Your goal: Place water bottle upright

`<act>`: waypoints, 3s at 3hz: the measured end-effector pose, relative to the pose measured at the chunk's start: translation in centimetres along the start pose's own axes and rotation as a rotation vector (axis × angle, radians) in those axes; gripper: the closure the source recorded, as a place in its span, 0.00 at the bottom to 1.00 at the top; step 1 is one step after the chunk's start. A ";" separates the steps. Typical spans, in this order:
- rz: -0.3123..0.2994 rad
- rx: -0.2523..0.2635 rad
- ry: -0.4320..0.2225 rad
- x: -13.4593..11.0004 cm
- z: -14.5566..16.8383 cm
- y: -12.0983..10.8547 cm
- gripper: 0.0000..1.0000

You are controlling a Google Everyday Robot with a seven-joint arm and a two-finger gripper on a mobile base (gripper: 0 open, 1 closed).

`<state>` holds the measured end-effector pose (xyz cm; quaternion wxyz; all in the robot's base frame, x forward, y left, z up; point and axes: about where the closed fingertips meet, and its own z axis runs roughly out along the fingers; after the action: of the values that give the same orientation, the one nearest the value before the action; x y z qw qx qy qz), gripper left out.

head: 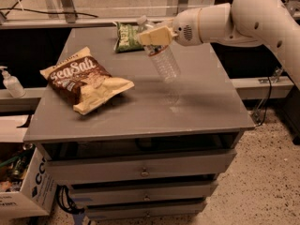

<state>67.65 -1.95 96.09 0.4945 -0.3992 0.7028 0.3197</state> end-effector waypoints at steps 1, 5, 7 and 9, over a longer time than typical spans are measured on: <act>0.035 0.017 -0.105 0.5 -1.3 -1.3 1.00; 0.052 0.070 -0.383 3.5 -6.7 -6.3 1.00; 0.052 0.069 -0.383 3.3 -6.7 -6.3 1.00; 0.052 0.069 -0.383 3.3 -6.7 -6.3 0.60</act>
Offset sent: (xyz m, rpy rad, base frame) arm 0.0170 -0.0831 -0.0059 0.3317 -0.1158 -0.1201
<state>69.56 -11.44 94.66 0.6242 -0.2956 0.6165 0.3781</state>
